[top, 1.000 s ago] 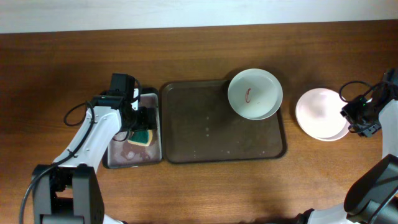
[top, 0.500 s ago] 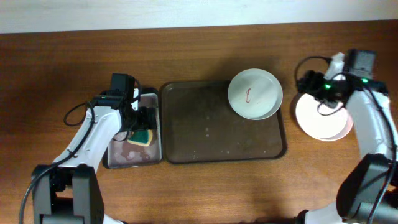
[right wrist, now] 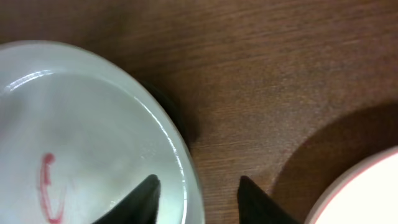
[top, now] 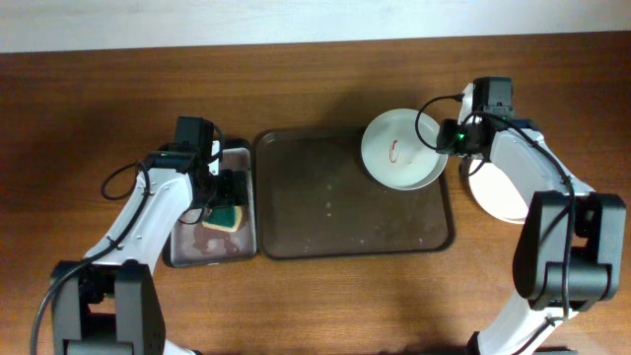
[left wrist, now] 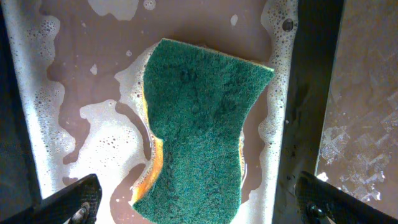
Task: Clean dirty plates on tray and stack at the side
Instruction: 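Move the right gripper to the last white plate and grip its rim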
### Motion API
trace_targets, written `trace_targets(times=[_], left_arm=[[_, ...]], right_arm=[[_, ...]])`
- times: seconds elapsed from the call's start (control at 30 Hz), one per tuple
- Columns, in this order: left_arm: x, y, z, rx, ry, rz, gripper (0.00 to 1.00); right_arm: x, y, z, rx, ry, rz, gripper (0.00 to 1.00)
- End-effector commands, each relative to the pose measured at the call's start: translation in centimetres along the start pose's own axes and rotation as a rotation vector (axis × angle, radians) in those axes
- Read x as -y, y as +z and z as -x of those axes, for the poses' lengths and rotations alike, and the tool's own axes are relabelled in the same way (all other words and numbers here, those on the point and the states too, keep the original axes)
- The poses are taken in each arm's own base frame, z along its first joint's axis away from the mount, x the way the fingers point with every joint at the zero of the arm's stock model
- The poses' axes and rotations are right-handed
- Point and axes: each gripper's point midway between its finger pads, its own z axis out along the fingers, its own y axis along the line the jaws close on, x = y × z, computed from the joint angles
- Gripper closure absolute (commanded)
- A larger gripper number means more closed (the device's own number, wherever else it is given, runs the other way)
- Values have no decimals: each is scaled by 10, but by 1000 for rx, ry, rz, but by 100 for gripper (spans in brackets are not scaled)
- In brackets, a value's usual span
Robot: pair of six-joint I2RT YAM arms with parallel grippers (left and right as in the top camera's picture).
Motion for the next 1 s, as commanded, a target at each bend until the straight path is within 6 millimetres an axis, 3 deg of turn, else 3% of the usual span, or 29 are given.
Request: trace_targets(times=[0.0, 0.17, 0.3, 0.53, 0.63, 0.73, 0.77, 0.83, 0.97], left_arm=[[1, -8, 7, 28, -6, -12, 3], [1, -8, 7, 28, -6, -12, 3], [1, -8, 7, 28, -7, -12, 3], [1, -8, 7, 28, -6, -12, 3], [1, -8, 7, 28, -6, -12, 2], [1, -8, 7, 28, -6, -12, 3], [1, -8, 7, 28, -6, -12, 2], [1, -8, 7, 28, -6, -12, 2], [1, -8, 7, 28, -7, -12, 2]], right_arm=[[1, 12, -8, -29, 3, -13, 66], [-1, 17, -17, -65, 6, 6, 77], [-14, 16, -20, -81, 10, 82, 96], [-51, -9, -58, -255, 54, 266, 96], [-65, -15, -85, -363, 77, 259, 96], [-82, -16, -95, -399, 71, 260, 96], [-88, -17, -98, -407, 78, 260, 95], [-97, -17, -102, -417, 74, 261, 83], [-112, -17, -110, -426, 24, 253, 79]])
